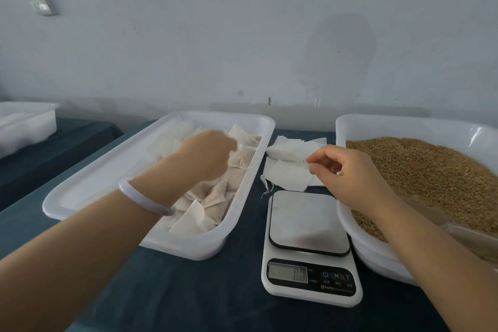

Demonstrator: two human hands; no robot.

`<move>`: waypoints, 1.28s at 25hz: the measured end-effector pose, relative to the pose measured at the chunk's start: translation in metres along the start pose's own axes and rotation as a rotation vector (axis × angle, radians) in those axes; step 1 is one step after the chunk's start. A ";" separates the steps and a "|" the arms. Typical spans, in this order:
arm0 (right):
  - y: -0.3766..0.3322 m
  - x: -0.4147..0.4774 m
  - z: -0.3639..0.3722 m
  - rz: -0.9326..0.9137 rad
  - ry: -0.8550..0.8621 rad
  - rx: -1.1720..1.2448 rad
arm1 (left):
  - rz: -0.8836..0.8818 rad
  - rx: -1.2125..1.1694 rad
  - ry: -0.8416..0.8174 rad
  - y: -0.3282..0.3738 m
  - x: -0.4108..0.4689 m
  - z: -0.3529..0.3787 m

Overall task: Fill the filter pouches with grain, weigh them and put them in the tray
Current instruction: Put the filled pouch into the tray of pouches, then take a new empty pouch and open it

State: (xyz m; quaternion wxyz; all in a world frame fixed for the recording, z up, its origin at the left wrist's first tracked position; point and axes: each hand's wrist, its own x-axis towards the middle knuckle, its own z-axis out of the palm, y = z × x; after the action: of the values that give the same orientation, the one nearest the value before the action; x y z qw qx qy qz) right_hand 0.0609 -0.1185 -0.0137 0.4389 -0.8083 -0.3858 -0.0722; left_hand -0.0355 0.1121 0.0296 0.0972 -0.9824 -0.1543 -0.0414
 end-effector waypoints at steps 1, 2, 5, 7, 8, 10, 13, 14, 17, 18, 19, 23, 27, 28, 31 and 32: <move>0.001 0.001 0.000 0.009 0.056 0.010 | 0.039 -0.130 0.120 0.011 0.005 -0.011; 0.002 0.002 -0.001 0.022 0.120 0.027 | 0.082 -0.228 0.193 0.025 0.014 -0.019; 0.003 0.004 -0.002 0.071 0.246 0.086 | 0.183 -0.172 0.034 0.091 0.042 -0.010; 0.005 0.002 -0.003 0.088 0.263 0.080 | 0.088 -0.134 -0.199 0.127 0.062 0.016; 0.006 0.001 -0.004 0.086 0.264 0.072 | 0.021 -0.159 -0.270 0.133 0.073 0.030; 0.008 0.000 -0.005 0.080 0.256 0.059 | -0.081 -0.233 -0.364 0.133 0.086 0.053; 0.010 0.003 -0.005 0.077 0.250 0.048 | -0.192 -0.270 -0.372 0.130 0.092 0.073; 0.009 0.004 -0.004 0.078 0.247 0.057 | -0.224 -0.277 -0.301 0.131 0.093 0.077; 0.007 0.006 0.000 0.078 0.243 0.069 | -0.243 -0.270 -0.208 0.132 0.094 0.081; 0.007 0.006 0.000 0.079 0.247 0.065 | -0.253 -0.282 -0.200 0.132 0.094 0.082; 0.007 0.006 0.000 0.083 0.248 0.062 | -0.266 -0.289 -0.188 0.132 0.093 0.083; 0.008 0.006 -0.001 0.128 0.261 0.074 | -0.220 -0.323 -0.074 0.131 0.082 0.065; 0.009 0.009 -0.004 0.201 0.301 0.083 | -0.064 -0.641 -0.011 0.118 0.077 0.009; 0.009 0.009 -0.005 0.228 0.288 0.103 | -0.028 -0.753 -0.022 0.113 0.073 -0.003; 0.005 0.009 -0.007 0.299 0.205 0.283 | 0.075 -1.114 -0.133 0.097 0.050 -0.019; 0.003 0.009 -0.007 0.314 0.169 0.338 | 0.105 -1.183 -0.197 0.092 0.039 -0.019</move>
State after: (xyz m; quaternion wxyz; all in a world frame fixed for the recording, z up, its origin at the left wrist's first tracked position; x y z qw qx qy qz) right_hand 0.0706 -0.1200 -0.0070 0.6043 -0.7646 -0.2242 -0.0049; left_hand 0.0296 0.0336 0.0361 -0.4789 -0.8752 -0.0648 -0.0242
